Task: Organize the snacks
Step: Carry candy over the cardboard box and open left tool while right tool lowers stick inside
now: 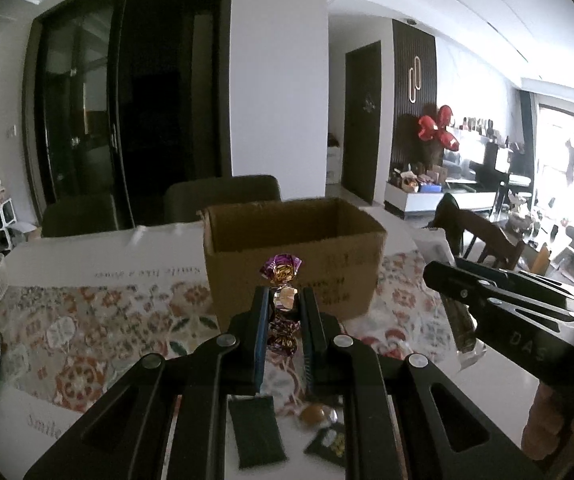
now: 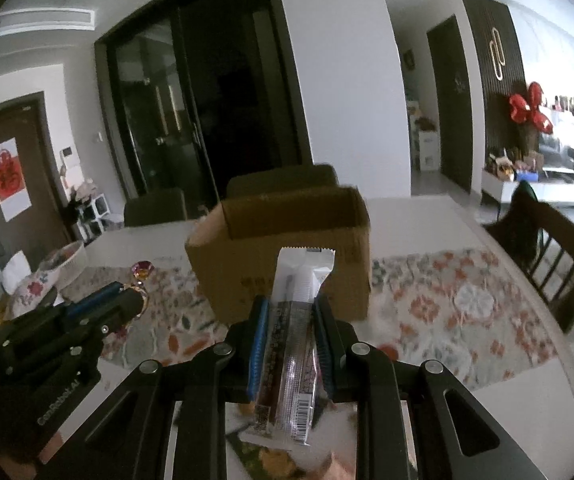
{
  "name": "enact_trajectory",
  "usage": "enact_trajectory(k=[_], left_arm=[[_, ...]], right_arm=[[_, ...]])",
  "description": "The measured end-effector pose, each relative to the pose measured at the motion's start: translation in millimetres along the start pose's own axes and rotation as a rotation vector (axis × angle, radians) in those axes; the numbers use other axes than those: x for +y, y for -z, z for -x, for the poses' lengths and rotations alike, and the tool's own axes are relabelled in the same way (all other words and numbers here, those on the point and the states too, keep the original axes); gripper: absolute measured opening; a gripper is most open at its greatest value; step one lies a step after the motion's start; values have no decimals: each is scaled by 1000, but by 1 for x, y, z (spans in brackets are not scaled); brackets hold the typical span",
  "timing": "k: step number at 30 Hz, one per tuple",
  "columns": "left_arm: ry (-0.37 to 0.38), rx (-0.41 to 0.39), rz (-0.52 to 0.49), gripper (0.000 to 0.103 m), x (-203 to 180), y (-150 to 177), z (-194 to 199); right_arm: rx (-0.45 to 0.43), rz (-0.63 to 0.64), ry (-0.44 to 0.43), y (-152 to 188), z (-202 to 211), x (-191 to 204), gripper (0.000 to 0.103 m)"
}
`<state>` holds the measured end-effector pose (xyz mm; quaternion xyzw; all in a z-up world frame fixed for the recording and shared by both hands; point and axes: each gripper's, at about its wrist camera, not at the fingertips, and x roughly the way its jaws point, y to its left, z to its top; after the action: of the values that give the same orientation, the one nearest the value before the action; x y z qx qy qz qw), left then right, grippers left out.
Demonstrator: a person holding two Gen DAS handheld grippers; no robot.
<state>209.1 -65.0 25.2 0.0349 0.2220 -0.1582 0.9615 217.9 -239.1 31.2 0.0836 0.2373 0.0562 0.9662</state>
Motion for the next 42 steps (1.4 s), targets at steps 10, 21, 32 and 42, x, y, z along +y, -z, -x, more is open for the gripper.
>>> enact_trajectory(k=[10, 21, 32, 42], left_arm=[[-2, -33, -28, 16, 12, -40, -19], [34, -22, -81, 16, 22, -85, -55], [64, 86, -59, 16, 36, -115, -120], [89, 220, -21, 17, 46, -108, -179]], right_arm=[[-51, 28, -78, -48, -20, 11, 24], [24, 23, -113, -93, -76, 5, 24], [78, 32, -85, -127, -126, -1, 24], [159, 10, -58, -127, -172, -9, 24]])
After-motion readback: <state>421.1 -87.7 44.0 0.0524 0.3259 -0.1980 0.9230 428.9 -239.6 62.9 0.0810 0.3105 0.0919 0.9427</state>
